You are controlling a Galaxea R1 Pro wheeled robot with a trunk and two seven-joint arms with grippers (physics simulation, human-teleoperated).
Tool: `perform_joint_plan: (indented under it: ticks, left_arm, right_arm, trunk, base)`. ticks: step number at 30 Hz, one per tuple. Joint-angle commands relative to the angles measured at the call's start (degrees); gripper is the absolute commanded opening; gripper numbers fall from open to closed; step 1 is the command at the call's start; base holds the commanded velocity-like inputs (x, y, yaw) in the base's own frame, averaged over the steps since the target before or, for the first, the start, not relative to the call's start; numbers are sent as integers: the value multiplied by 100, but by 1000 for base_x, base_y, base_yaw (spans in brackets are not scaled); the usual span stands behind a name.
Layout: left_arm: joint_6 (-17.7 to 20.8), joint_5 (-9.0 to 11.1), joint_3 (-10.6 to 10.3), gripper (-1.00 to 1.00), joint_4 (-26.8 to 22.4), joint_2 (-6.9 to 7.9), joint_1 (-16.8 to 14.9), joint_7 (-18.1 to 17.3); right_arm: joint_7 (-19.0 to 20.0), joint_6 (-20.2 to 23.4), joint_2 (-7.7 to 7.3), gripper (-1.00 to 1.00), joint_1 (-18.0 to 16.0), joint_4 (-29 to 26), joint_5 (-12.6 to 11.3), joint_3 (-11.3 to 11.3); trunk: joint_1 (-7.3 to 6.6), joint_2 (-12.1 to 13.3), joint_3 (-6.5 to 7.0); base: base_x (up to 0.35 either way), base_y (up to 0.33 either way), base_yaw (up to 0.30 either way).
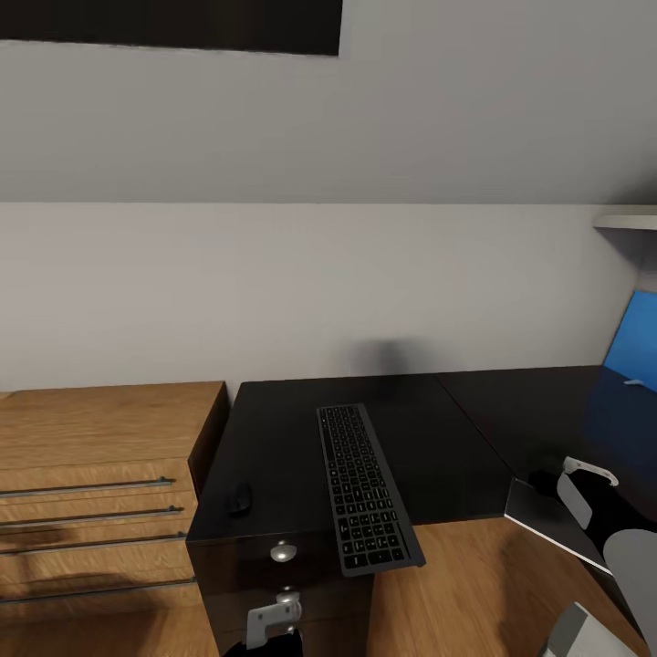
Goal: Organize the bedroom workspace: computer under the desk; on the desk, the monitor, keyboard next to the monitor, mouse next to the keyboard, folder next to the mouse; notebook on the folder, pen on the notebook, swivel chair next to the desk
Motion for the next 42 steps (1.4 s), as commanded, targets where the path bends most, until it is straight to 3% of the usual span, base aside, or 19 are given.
perform_joint_plan:
  ticks: [1, 42]
  left_arm:
    - [20, 13, -14, 100, -9, 4, -9, 32]
    - [20, 13, -14, 100, -2, 4, -9, 23]
  right_arm:
    - [-36, 31, -2, 100, 2, -6, -73, 2]
    - [-37, 48, 0, 100, 2, -9, -73, 2]
  trunk:
    - [0, -3, -7]
    - [0, -3, -7]
  base:
    - [0, 0, 0]
    - [-90, 0, 0]
